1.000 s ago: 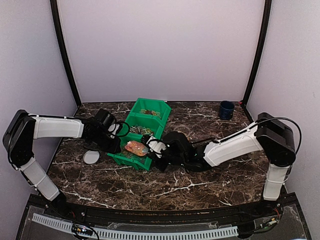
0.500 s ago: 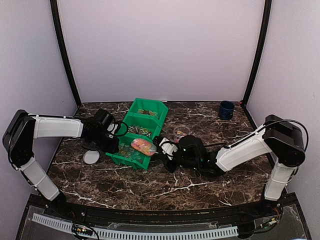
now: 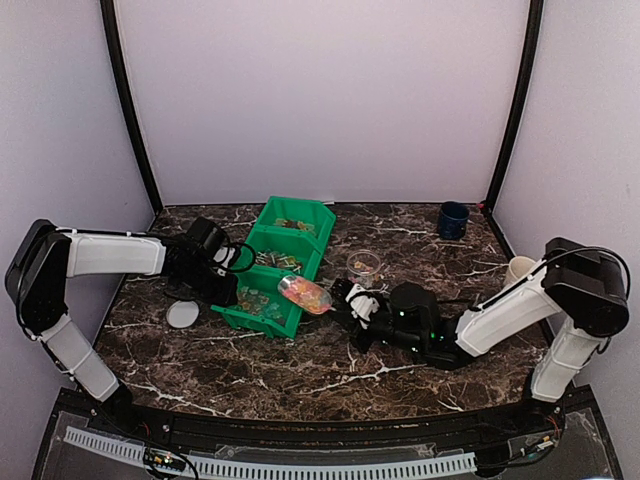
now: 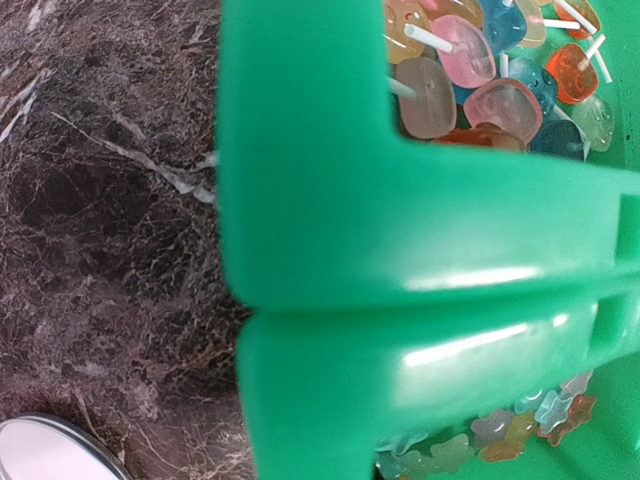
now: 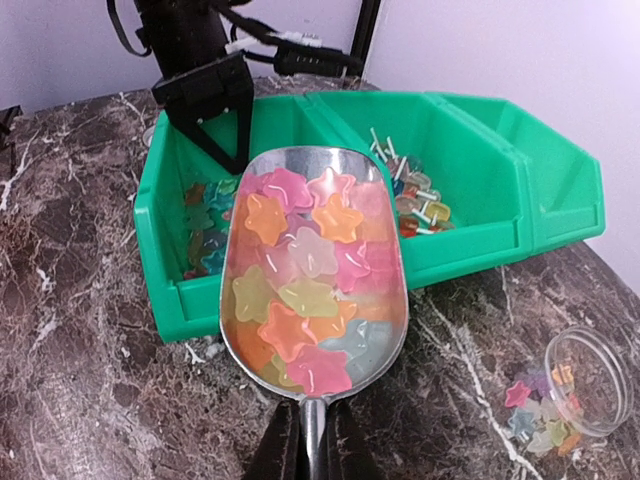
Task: Pack the candies
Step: Place the fake candies in the packing bottle.
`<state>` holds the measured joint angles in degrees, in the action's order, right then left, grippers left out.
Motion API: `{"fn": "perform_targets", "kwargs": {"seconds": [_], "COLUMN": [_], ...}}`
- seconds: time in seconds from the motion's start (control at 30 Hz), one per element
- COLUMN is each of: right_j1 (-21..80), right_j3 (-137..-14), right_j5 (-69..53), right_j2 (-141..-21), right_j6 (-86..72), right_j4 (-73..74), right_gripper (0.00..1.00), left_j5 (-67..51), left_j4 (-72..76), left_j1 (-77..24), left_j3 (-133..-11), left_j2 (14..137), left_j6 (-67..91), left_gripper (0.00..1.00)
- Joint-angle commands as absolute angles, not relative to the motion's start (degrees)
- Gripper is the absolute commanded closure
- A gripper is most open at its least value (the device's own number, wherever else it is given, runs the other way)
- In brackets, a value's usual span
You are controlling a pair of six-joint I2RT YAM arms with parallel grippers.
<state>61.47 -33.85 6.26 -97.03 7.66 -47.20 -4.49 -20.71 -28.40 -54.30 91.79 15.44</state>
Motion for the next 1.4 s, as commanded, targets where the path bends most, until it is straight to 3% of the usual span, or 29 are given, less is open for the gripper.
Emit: {"fn": "perform_targets", "kwargs": {"seconds": [0.0,0.13,0.7,1.37], "right_j1": [61.1,61.2,53.1,49.2], "right_j3": [-31.7,-31.0,-32.1,-46.4], "right_j5": [9.9,14.5,23.7,22.7], "right_j2": [-94.2,-92.7,-72.4,-76.1], "right_j6": [9.6,11.3,6.7,3.2], "right_j4": [-59.4,-60.9,-24.4,7.4], "right_gripper": [1.00,1.00,1.00,1.00], "left_j5": [-6.8,-7.0,-8.8,-8.9], "left_j4": [-12.3,-12.3,-12.0,-12.1], "left_j1": [-28.5,-28.5,-28.5,-28.6], "left_j3": [-57.2,-57.2,-57.3,-57.3], "left_j2": [86.2,86.0,85.9,85.6], "left_j6": [15.9,16.0,16.2,16.4], "left_gripper": [1.00,1.00,1.00,1.00]}}
